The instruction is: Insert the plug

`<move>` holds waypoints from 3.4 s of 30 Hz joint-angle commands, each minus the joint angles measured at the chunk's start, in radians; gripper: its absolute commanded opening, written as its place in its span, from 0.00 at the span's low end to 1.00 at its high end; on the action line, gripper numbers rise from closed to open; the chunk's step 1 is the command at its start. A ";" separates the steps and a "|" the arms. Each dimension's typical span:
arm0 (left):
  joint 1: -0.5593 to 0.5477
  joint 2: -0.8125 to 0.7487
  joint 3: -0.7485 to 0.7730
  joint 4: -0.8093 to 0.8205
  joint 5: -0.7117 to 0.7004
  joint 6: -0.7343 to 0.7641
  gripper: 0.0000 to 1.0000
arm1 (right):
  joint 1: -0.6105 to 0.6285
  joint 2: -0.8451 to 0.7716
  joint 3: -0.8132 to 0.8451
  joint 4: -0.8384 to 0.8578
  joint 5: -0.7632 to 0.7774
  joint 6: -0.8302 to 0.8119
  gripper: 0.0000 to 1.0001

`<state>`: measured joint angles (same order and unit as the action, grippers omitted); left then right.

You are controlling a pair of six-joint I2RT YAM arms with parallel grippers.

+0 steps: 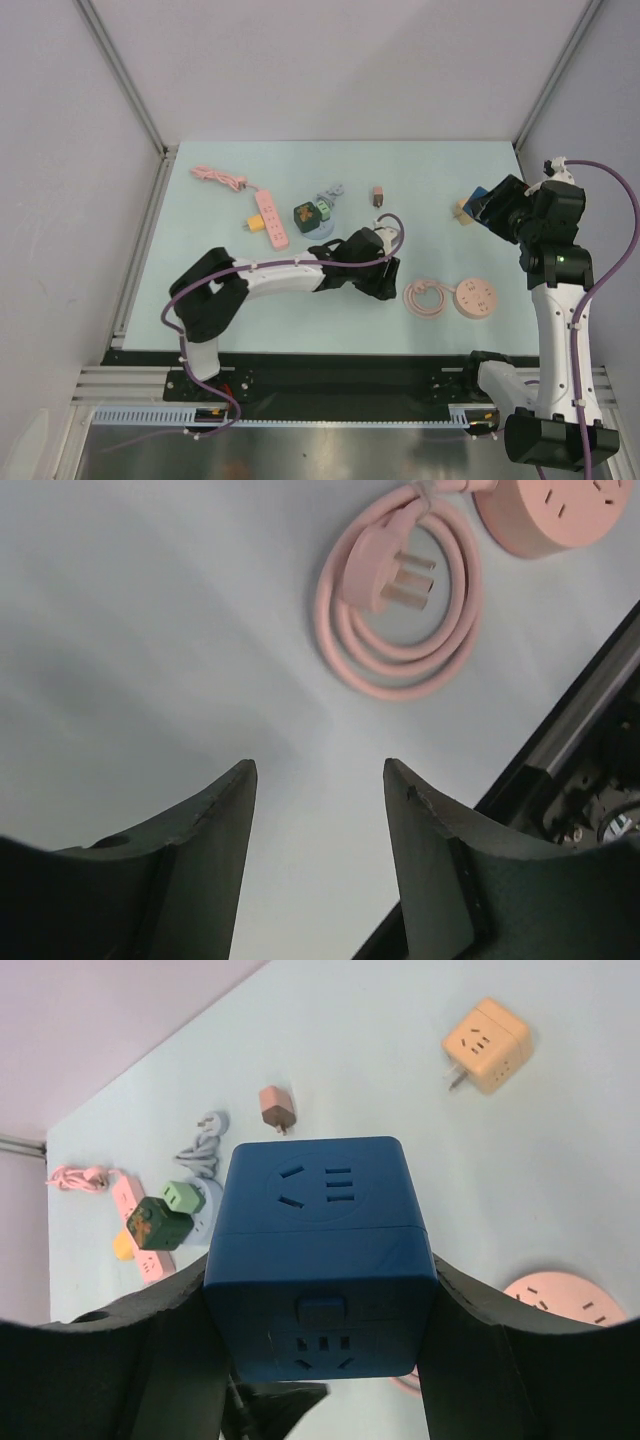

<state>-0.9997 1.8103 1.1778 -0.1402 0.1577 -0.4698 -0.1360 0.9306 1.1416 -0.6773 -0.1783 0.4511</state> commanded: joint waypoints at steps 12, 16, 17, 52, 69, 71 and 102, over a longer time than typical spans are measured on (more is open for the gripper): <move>-0.086 0.375 0.370 -0.030 -0.121 -0.003 0.59 | -0.027 -0.035 0.064 0.151 -0.096 0.037 0.00; -0.100 0.406 0.399 -0.113 -0.233 0.008 0.53 | -0.027 -0.047 0.043 0.162 -0.104 0.029 0.00; -0.102 0.411 0.401 -0.119 -0.250 0.007 0.49 | -0.028 -0.047 0.041 0.162 -0.104 0.029 0.00; 0.179 -0.172 -0.300 -0.019 -0.314 -0.107 0.58 | 0.476 0.531 0.172 -0.377 0.048 -0.448 0.00; 0.437 -0.755 -0.253 -0.203 0.071 -0.023 1.00 | 0.500 0.707 0.167 -0.400 -0.015 -0.629 0.00; 0.457 -0.805 -0.253 -0.240 0.059 0.029 1.00 | 0.500 0.721 0.162 -0.398 -0.004 -0.618 0.00; 0.464 -0.948 -0.337 -0.299 -0.156 0.152 1.00 | 0.539 0.771 0.148 -0.278 0.148 -0.657 0.00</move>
<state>-0.5400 0.8806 0.8391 -0.4469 0.0162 -0.3378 0.4091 1.7031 1.2781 -1.0126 -0.0841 -0.1692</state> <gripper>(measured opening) 0.996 0.653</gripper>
